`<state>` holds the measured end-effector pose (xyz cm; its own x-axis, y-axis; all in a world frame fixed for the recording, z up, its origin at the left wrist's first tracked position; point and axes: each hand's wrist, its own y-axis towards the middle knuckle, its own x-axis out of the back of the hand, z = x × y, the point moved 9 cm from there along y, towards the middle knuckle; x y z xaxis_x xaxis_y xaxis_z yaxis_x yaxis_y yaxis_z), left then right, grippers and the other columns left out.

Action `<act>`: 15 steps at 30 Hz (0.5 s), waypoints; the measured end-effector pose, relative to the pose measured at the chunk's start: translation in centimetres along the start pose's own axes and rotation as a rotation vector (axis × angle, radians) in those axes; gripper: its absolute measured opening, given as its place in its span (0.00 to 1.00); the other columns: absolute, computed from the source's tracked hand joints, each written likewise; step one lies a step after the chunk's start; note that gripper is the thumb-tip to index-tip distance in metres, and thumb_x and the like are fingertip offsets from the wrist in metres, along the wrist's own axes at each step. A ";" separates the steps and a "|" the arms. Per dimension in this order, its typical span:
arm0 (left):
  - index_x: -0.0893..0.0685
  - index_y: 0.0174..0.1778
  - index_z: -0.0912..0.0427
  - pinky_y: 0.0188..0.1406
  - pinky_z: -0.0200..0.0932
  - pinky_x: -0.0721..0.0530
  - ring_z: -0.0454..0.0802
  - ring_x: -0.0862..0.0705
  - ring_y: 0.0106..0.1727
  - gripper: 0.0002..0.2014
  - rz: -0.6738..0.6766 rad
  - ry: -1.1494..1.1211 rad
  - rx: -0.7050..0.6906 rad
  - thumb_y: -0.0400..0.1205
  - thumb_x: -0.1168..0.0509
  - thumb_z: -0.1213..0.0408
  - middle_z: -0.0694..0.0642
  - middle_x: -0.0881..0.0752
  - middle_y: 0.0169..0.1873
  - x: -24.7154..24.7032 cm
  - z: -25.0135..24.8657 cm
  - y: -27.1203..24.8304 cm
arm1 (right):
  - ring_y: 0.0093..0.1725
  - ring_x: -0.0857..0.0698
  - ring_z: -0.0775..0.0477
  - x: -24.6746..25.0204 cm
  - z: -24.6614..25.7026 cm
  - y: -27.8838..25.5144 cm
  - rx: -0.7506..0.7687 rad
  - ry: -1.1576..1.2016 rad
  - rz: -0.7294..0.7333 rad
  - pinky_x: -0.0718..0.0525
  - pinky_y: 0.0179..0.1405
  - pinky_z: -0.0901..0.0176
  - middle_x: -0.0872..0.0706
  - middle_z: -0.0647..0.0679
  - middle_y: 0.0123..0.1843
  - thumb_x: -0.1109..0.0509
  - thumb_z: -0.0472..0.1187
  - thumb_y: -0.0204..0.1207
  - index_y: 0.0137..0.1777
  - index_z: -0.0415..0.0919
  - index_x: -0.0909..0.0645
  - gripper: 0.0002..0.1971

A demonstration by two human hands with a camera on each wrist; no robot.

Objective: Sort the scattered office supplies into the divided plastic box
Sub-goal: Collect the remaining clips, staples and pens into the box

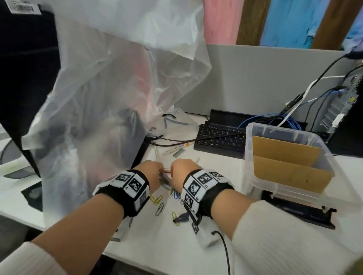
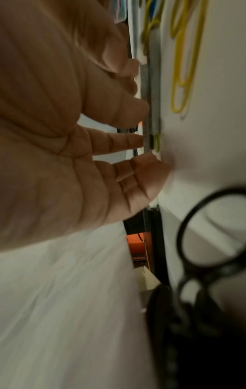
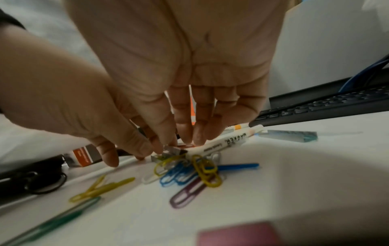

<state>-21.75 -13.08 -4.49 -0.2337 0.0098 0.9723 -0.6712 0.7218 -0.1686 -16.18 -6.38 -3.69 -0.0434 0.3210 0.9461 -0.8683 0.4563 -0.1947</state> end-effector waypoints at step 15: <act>0.15 0.51 0.55 0.46 0.37 0.23 0.48 0.18 0.48 0.08 -0.011 -0.201 0.028 0.77 0.30 0.63 0.50 0.16 0.47 -0.2 0.1 1.3 | 0.56 0.15 0.41 -1.6 -0.7 1.4 -0.002 -0.045 0.073 0.24 0.42 0.57 0.14 0.43 0.50 0.31 0.40 0.78 0.53 0.36 0.20 0.08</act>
<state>-22.61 -12.19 -4.89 -0.3601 -0.1379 0.9227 -0.6931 0.7015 -0.1657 -17.01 -5.69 -5.67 -0.1287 0.3153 0.9402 -0.8612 0.4346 -0.2636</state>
